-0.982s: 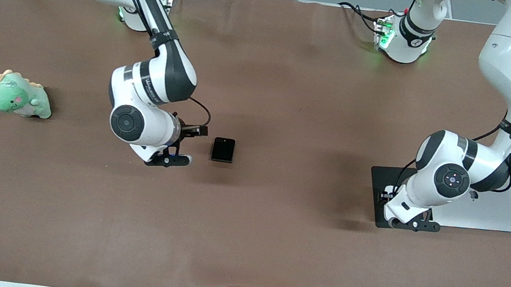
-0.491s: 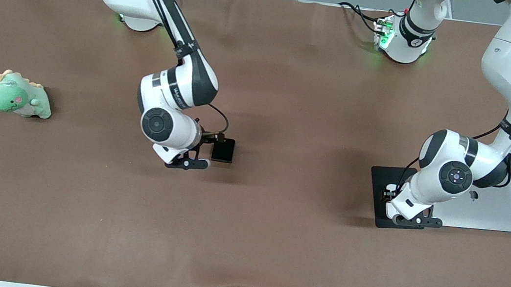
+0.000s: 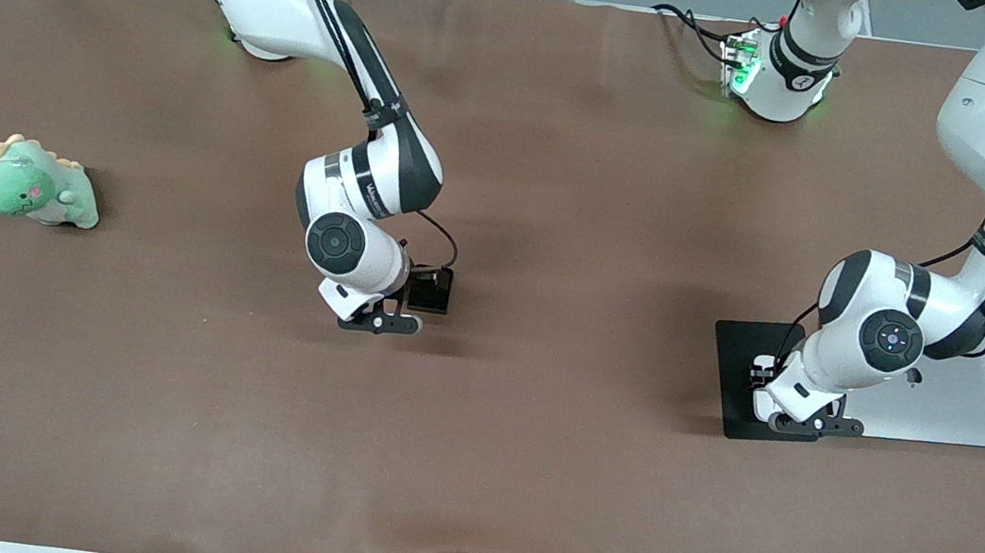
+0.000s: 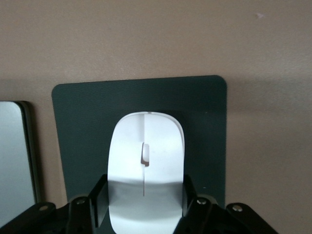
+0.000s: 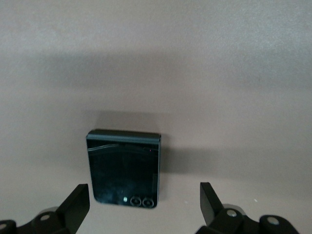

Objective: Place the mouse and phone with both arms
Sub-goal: 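Lower the mouse onto the pad while the right gripper grasps the phone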

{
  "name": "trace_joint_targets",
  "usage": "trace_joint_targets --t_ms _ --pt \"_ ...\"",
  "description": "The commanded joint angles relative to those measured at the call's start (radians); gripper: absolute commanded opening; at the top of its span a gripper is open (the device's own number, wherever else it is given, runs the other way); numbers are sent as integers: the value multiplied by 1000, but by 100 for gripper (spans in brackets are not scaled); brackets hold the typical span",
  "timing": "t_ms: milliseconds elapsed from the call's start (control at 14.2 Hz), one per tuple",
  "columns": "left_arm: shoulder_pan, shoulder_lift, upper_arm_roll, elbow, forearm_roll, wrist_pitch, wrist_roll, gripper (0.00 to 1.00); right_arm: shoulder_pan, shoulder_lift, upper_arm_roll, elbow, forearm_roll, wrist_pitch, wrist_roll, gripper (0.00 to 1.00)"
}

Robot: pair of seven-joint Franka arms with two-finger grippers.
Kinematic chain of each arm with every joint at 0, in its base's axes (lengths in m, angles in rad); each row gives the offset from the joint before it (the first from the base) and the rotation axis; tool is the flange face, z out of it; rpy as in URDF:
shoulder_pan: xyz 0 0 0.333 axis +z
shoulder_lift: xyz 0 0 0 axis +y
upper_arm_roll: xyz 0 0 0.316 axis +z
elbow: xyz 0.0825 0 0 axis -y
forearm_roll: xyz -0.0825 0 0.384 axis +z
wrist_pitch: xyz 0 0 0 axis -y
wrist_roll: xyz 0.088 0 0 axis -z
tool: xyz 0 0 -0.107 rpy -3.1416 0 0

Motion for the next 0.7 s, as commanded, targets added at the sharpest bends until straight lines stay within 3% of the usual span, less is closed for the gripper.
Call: trace_joint_targets --t_ms 0,632 --pt "24 -22 -8 -37 40 35 2 35 19 17 -9 4 25 21 23 100" --pt "33 7 -8 -67 48 101 2 35 54 63 -7 9 28 90 77 100"
